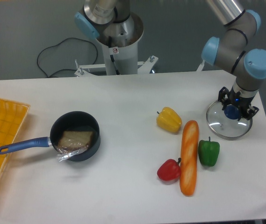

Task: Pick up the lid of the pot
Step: 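Lift the glass lid up off the table by its knob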

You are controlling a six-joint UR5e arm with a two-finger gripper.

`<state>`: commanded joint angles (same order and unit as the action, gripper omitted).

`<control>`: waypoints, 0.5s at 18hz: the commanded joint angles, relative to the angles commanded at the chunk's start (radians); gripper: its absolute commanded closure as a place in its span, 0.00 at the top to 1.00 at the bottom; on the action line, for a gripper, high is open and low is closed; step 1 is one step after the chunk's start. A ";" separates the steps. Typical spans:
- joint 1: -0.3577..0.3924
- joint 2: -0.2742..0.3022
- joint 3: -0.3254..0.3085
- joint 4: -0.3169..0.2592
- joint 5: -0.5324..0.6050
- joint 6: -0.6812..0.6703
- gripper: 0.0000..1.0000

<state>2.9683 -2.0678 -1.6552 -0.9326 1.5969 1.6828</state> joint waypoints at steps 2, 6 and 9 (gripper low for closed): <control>0.000 0.008 0.002 -0.003 0.002 0.000 0.62; -0.014 0.032 0.017 -0.023 0.005 0.000 0.62; -0.029 0.051 0.040 -0.077 0.006 -0.002 0.62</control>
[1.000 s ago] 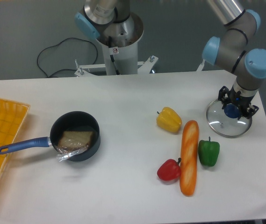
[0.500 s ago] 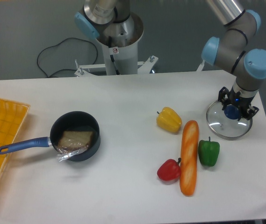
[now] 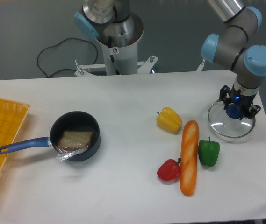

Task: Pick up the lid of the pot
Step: 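Lift the glass lid up off the table by its knob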

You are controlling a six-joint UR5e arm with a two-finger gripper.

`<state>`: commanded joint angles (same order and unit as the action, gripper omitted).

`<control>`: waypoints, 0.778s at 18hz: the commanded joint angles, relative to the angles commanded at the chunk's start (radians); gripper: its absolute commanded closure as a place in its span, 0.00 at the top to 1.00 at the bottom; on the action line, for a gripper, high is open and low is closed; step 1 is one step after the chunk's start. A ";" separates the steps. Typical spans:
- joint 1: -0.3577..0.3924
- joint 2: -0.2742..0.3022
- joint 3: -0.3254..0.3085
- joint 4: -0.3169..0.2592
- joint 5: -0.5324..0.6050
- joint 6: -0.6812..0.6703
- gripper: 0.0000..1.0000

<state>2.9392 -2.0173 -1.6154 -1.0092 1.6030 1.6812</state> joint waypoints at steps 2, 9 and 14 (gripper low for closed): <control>-0.012 0.011 0.017 -0.026 0.005 0.000 0.62; -0.034 0.018 0.028 -0.042 0.031 -0.008 0.62; -0.034 0.020 0.043 -0.066 0.029 -0.008 0.62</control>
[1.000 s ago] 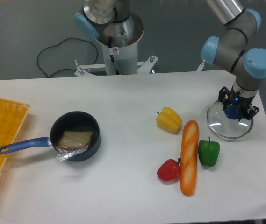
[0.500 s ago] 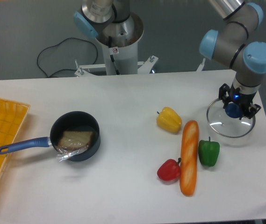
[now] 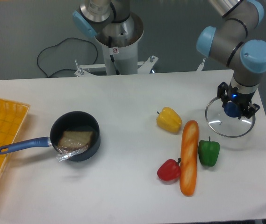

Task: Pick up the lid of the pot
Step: 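Lift the glass lid up off the table by its knob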

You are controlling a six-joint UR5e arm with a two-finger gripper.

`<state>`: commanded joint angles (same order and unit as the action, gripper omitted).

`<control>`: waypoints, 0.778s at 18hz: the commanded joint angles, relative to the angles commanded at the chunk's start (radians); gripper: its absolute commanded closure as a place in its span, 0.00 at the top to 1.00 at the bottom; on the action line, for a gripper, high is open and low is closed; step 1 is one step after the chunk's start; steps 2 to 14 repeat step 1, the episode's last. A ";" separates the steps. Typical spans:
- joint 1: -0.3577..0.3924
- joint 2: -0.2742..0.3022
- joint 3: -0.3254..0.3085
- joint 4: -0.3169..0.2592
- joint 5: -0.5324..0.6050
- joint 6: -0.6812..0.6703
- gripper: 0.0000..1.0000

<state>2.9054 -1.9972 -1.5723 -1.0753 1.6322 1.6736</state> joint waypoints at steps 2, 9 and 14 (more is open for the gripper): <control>0.000 0.002 0.000 0.000 0.000 0.000 0.62; 0.000 0.002 0.000 0.000 0.000 0.000 0.62; 0.000 0.002 0.000 0.000 0.000 0.000 0.62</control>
